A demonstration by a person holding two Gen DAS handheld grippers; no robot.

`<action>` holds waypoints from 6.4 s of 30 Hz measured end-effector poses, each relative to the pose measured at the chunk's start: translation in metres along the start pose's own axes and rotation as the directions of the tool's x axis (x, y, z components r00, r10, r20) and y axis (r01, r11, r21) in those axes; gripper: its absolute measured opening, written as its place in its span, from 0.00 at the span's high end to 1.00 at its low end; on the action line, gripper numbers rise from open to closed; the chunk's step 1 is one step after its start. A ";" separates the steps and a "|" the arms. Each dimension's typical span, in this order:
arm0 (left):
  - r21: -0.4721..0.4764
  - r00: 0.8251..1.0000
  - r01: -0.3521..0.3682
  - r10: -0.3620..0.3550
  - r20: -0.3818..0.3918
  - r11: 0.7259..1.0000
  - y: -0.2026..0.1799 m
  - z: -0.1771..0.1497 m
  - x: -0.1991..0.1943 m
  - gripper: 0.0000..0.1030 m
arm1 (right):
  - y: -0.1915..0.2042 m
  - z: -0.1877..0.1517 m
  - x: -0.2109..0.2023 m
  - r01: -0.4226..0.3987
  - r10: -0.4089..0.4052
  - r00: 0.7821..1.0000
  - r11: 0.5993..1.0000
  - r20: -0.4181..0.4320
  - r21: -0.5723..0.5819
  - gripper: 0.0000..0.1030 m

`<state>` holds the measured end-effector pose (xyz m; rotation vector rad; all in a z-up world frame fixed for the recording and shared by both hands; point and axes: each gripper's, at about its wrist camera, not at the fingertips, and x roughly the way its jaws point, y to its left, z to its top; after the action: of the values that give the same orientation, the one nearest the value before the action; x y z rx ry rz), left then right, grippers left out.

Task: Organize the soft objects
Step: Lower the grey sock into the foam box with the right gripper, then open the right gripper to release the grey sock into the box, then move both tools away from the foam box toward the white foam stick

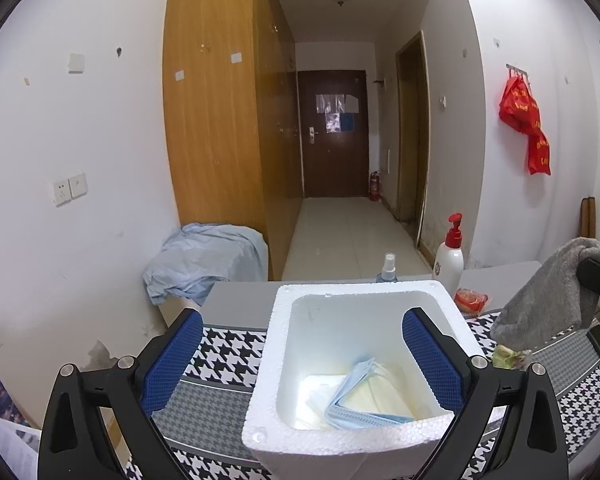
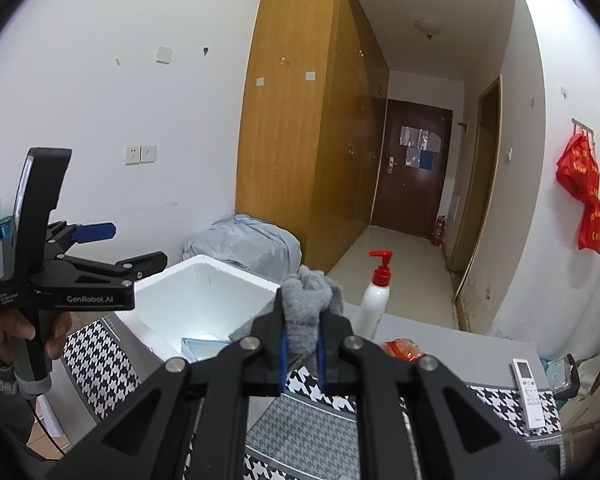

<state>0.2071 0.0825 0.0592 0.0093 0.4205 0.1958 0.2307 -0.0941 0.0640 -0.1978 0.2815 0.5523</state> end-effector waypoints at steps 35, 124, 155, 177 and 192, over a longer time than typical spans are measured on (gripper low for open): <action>-0.053 0.998 -0.035 0.037 0.043 0.998 0.051 -0.026 -0.038 0.01 | 0.053 0.027 0.021 -0.115 0.115 0.993 0.991 -0.007 -0.066 0.86; -0.042 0.992 0.041 -0.035 0.123 0.998 0.013 -0.050 -0.083 0.01 | 0.030 -0.023 -0.008 -0.095 0.099 0.992 0.994 -0.079 0.045 0.01; 0.037 0.978 0.181 -0.184 0.104 0.983 -0.043 -0.081 -0.082 0.01 | -0.013 -0.076 -0.045 -0.001 0.014 0.997 0.988 -0.082 0.153 0.01; 0.091 0.948 0.314 -0.318 0.030 0.945 -0.103 -0.092 -0.069 0.01 | -0.054 -0.113 -0.073 0.122 -0.097 0.986 0.974 -0.133 0.193 0.01; 0.110 0.933 0.359 -0.354 -0.062 0.927 -0.147 -0.099 -0.038 0.01 | -0.089 -0.133 -0.072 0.188 -0.144 0.969 0.958 -0.203 0.216 0.01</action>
<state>0.1602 -0.0726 -0.0225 0.0462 0.4677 -0.1900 0.1926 -0.2383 -0.0293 -0.0432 0.5036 0.3293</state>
